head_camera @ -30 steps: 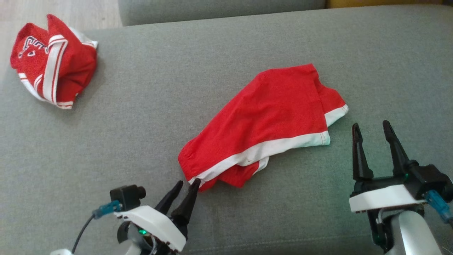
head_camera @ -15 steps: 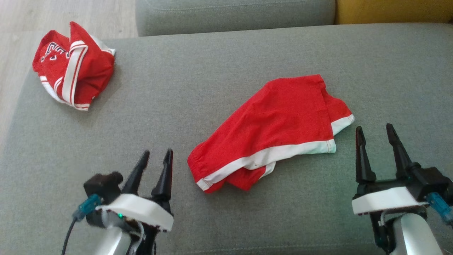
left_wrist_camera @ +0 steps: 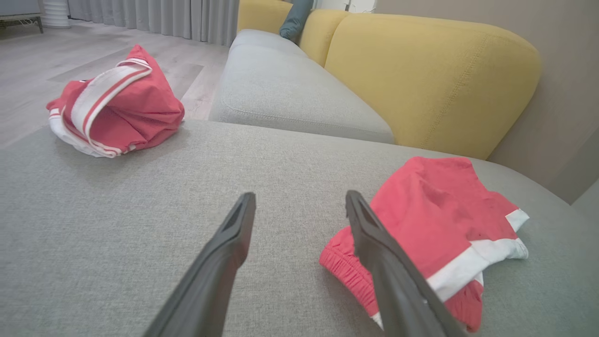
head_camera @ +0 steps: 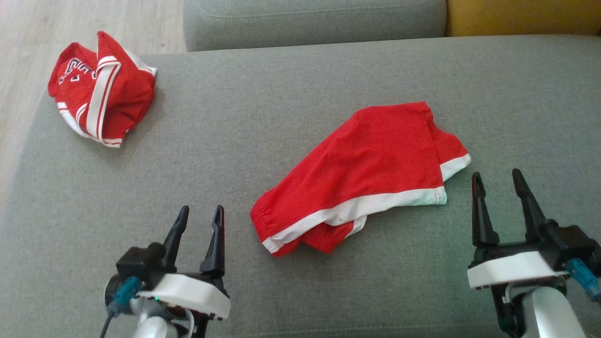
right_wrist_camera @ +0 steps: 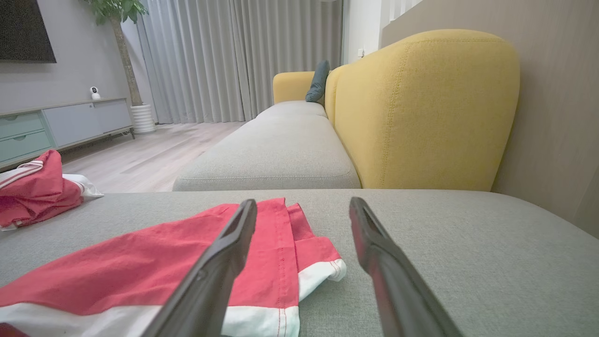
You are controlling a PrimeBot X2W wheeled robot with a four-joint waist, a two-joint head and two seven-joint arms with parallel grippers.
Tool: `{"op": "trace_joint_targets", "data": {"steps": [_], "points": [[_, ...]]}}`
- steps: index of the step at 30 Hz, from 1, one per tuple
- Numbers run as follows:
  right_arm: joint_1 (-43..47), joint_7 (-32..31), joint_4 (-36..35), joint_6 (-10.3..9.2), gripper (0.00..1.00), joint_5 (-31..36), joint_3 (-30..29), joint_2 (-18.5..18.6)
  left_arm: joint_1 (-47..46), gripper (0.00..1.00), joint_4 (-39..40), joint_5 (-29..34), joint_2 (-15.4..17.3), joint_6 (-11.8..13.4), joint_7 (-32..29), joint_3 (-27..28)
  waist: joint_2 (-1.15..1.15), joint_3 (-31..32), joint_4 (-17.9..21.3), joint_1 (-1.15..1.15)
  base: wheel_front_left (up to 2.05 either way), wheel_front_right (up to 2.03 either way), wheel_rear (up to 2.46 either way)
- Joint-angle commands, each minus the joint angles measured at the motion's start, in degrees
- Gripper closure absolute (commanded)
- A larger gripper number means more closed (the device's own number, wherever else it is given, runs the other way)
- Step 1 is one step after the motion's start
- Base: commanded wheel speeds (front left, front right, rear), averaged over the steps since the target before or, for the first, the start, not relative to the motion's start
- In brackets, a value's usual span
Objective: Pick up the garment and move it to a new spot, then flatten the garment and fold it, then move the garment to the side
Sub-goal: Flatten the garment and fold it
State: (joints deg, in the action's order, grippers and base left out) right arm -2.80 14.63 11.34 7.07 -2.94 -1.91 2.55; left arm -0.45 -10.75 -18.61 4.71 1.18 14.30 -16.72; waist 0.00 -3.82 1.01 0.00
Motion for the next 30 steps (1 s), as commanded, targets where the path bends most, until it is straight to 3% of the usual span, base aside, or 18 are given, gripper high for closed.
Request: {"op": "trace_joint_targets", "data": {"steps": [1, 16, 23, 30], "points": [[-1.32, 0.37, -1.69, 0.42, 0.0, 0.54, 1.28, 0.32, -1.31, 0.0, 1.66, 0.95, -0.39, -0.42, 0.69, 2.57, 0.0, 0.02, -0.03, 0.0, 0.0, 0.0, 0.0], [-0.86, 0.37, -1.13, 0.42, 0.0, 0.42, 1.75, 0.32, 0.2, 0.0, -0.12, 3.88, -1.78, -3.83, 0.7, 5.25, 0.0, 0.62, 0.47, 0.0, 0.0, 0.0, 0.0], [-0.67, 0.37, -1.21, 0.42, 0.0, 0.34, 2.32, 0.32, 0.14, 0.0, -8.08, 1.84, -1.82, -6.31, 0.7, -1.41, 0.0, -0.25, 1.8, 0.0, 0.0, 0.0, 0.0], [-1.01, 0.37, -1.21, 0.42, 0.0, 0.21, 2.69, 0.32, -2.29, 0.0, -13.49, -3.23, -1.82, -7.11, 0.68, -5.04, 0.0, -1.26, 3.46, 0.0, 0.0, 0.0, 0.0]]}}
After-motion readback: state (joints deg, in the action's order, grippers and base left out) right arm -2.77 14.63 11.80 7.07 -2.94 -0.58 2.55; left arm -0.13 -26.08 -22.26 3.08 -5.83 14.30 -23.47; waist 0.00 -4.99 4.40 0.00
